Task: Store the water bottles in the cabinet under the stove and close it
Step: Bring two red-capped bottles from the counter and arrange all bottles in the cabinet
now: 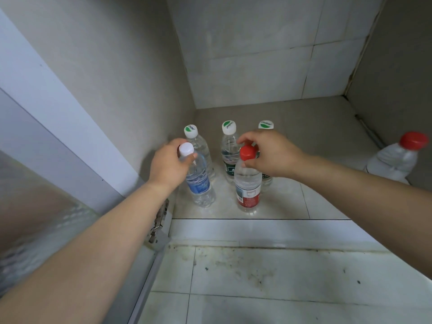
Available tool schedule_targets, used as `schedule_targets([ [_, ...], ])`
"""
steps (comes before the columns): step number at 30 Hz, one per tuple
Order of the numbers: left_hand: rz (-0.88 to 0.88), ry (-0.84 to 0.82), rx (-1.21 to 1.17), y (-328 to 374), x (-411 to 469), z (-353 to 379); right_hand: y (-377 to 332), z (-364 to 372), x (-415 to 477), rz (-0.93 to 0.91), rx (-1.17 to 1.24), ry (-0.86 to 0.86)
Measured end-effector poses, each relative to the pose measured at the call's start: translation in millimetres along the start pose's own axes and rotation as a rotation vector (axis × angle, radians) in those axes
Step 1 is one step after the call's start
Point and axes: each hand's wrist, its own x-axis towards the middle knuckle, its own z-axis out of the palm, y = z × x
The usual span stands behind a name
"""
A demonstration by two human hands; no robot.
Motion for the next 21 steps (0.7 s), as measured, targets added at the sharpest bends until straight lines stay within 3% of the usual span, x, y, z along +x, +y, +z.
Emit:
schedule_targets([
  [7,0.028,-0.347,-0.219,-16.5,12.7,-15.8,1.2,-0.3,-0.2,0.000,0.052,0.007],
  [13,0.021,-0.014,-0.101,-3.2,-1.5,1.9,5.2,3.1,-6.4,0.042,0.134,0.017],
  [15,-0.024,-0.004,-0.150,-2.2,-0.7,3.9,5.0,4.4,-8.2,0.060,0.159,0.028],
  [21,0.021,-0.338,-0.316,-9.9,8.1,-19.4,-3.3,6.0,-2.3,0.036,0.127,0.009],
])
